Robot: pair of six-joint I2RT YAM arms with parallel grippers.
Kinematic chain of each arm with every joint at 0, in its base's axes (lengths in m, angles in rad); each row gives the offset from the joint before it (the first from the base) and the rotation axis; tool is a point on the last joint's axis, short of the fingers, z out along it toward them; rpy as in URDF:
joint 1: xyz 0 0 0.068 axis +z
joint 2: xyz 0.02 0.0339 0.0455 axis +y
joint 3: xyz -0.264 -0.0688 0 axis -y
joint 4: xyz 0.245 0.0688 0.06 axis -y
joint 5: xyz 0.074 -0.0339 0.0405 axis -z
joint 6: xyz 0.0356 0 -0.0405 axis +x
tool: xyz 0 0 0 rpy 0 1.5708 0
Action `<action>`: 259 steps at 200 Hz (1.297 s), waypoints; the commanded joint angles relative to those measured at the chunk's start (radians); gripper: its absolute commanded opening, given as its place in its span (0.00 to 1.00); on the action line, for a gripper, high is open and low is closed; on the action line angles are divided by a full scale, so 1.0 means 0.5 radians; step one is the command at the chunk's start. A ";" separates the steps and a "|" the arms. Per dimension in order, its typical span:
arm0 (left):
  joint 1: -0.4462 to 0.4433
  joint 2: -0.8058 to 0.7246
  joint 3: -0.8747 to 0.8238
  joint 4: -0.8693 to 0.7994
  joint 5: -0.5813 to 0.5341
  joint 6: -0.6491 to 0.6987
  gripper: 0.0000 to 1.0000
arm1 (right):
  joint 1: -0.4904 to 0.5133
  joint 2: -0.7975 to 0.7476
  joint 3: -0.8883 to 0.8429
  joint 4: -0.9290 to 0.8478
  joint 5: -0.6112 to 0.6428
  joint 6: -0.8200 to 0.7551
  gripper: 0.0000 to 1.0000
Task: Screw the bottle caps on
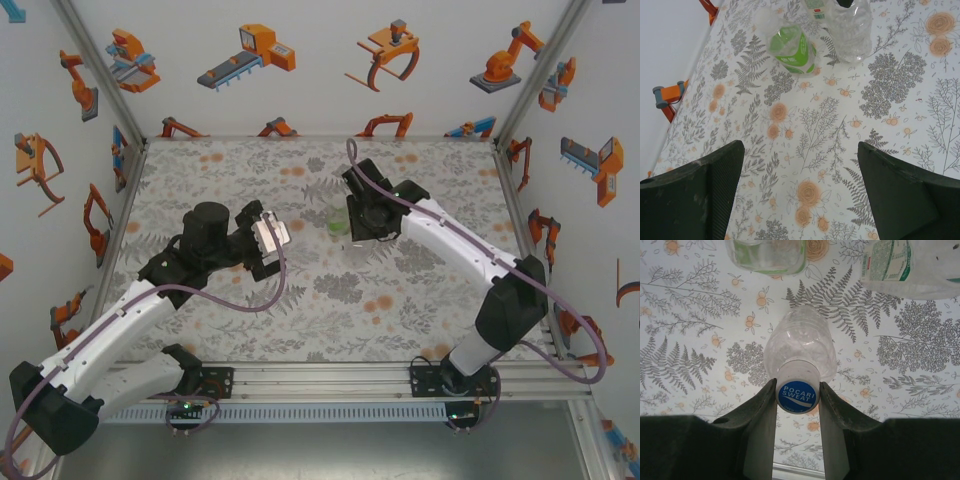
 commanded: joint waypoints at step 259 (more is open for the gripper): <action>0.149 0.042 0.004 0.239 -0.369 -0.513 0.97 | -0.313 -0.588 0.134 -0.247 0.563 -0.345 0.99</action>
